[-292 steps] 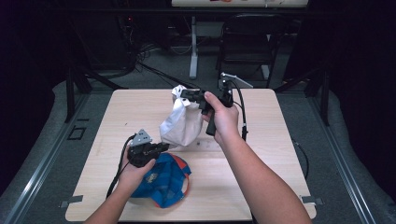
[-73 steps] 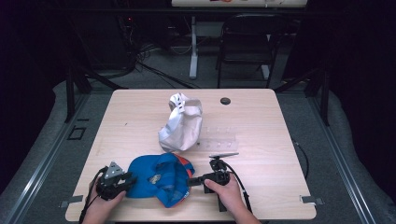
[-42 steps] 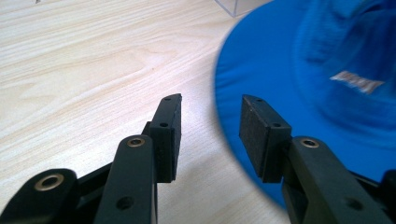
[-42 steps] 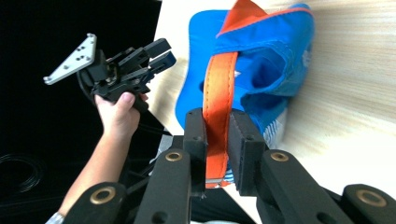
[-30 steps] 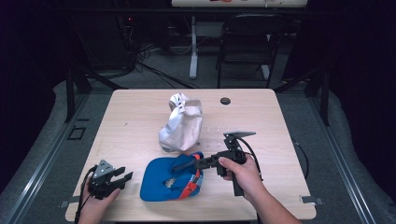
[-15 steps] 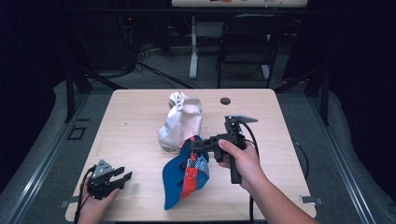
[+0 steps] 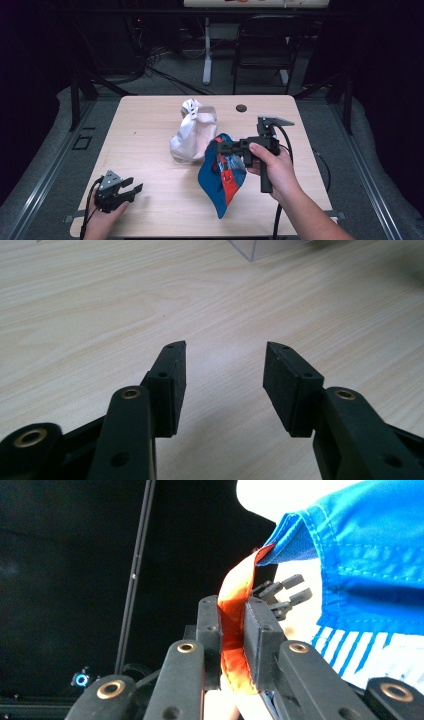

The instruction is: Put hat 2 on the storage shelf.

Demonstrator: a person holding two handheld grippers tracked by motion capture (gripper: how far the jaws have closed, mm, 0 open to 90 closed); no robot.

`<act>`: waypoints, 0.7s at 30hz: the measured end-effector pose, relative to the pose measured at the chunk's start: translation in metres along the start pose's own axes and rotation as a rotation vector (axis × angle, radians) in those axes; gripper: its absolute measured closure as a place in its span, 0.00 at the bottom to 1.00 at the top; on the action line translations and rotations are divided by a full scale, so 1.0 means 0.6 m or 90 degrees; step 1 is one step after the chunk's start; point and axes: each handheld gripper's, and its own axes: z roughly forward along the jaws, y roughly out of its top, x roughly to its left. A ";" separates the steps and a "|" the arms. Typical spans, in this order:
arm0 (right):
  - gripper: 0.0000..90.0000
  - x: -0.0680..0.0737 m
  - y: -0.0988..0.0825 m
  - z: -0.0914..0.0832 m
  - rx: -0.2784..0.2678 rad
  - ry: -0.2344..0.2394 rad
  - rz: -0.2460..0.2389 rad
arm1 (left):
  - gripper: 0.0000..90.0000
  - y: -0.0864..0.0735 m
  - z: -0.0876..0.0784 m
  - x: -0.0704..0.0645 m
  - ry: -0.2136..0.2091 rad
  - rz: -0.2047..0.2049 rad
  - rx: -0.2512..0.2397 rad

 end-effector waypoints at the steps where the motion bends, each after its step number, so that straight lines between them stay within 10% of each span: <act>1: 0.88 0.000 0.001 -0.005 -0.007 0.003 0.001 | 0.57 0.001 0.001 0.000 0.002 0.003 -0.003; 21: 0.88 0.032 0.043 -0.077 -0.084 -0.007 -0.011 | 0.58 0.008 0.011 -0.005 -0.005 0.003 -0.006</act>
